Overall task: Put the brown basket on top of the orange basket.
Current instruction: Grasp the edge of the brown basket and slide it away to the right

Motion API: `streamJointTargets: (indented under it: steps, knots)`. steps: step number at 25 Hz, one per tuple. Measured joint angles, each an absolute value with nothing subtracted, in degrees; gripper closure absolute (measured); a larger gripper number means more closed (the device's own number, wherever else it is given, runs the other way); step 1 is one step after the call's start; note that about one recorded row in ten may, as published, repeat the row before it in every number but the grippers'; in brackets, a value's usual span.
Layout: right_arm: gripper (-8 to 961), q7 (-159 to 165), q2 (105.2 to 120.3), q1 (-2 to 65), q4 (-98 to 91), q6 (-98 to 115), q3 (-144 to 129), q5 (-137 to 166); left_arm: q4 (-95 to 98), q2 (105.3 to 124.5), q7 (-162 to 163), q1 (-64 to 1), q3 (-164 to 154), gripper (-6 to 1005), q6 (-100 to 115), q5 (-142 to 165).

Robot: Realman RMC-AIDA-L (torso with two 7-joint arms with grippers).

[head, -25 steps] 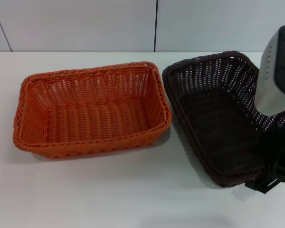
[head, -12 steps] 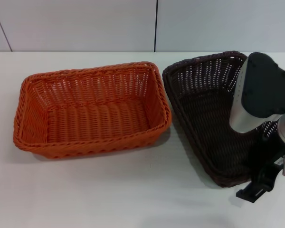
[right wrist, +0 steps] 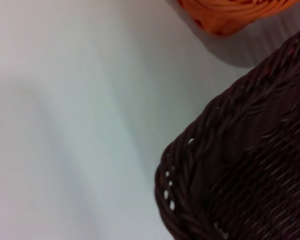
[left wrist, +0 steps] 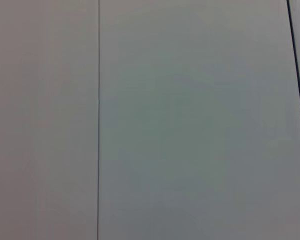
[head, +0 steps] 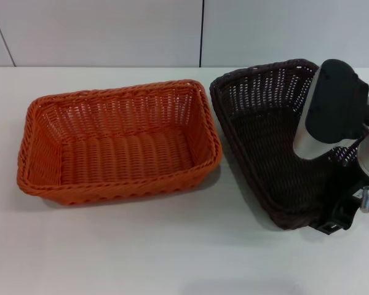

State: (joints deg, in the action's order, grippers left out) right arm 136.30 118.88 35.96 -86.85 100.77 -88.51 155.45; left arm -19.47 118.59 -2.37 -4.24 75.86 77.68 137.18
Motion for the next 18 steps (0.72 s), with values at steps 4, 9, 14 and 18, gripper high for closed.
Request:
streamJointTargets:
  steps: [4, 9, 14, 18]
  knots:
    - [359, 135.94, 118.92, 36.41, -86.01, 100.48, -89.26, 155.53, -19.35, 118.49, -2.37, -4.4, 75.85, 216, 77.26, 136.39]
    - [575, 135.78, 118.94, 35.99, -89.32, 101.04, -89.47, 155.53, -19.26, 118.47, -2.37, -4.4, 75.84, 216, 77.01, 136.32]
    - [677, 135.83, 119.01, 35.39, -93.47, 102.14, -88.84, 155.55, -19.07, 118.45, -2.37, -4.39, 75.84, 216, 76.85, 136.33]
    - [711, 136.14, 119.01, 35.06, -96.75, 103.14, -88.19, 155.62, -18.63, 118.39, -2.37, -4.45, 75.84, 216, 76.85, 136.35]
